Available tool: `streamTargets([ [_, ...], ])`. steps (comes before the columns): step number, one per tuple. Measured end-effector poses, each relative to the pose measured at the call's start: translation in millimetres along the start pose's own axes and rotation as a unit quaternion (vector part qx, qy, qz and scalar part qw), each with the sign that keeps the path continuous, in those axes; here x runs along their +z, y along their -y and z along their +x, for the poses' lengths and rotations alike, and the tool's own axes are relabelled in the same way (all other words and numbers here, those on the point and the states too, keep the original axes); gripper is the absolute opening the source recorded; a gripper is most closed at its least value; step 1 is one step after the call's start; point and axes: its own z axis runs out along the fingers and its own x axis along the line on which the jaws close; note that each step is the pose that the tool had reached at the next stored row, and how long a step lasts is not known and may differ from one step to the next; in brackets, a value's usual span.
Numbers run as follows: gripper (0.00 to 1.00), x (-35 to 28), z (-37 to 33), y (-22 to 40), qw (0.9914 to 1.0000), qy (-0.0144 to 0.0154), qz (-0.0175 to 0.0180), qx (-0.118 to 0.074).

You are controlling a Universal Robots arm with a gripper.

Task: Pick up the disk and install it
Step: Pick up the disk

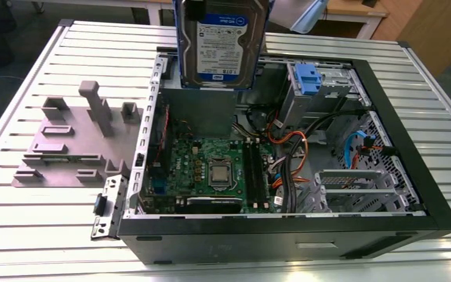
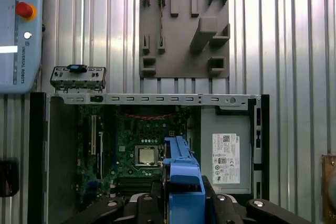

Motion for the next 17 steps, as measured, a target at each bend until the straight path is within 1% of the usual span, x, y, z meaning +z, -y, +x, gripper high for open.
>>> streamTargets([
  [4,0.36,0.1,0.1,0.9,1.00000,-0.0006,0.0000,0.000],
  [6,0.36,0.3,1.4,1.1,1.00000,-0.0008,0.0000,0.000],
  [12,0.36,1.3,10.0,2.3,1.00000,-0.0007,0.0001,0.000],
  [14,0.36,1.3,10.9,6.3,1.00000,-0.0007,0.0000,0.000],
  [17,0.36,1.3,11.5,14.1,1.00000,-0.0008,0.0000,0.001],
])
